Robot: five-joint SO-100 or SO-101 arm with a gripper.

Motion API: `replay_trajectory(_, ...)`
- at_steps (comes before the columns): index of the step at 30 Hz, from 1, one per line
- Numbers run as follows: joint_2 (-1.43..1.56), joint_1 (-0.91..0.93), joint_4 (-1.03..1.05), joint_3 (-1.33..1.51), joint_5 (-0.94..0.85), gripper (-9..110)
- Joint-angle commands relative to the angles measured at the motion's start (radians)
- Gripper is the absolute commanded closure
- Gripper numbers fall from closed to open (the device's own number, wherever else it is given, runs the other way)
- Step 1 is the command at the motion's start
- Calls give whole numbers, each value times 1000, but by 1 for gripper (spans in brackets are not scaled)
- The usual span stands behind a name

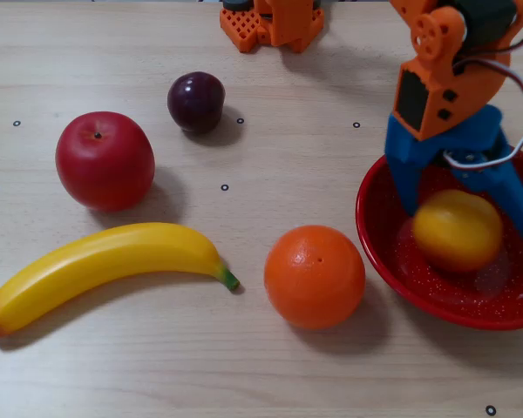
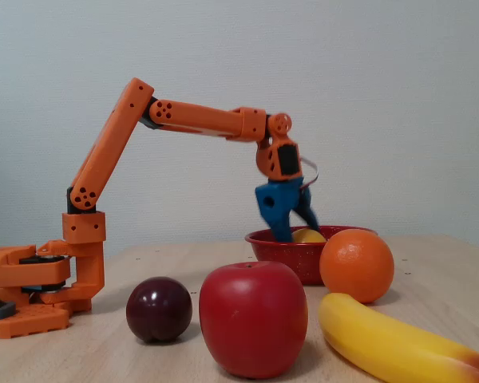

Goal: Put peach in the red bowl.

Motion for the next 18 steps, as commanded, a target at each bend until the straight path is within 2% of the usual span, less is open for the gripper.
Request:
replay_trajectory(1, 120, -18, 18, -95, -32, 56)
replay_trajectory(18, 256, 54, 143, -141, -153, 62)
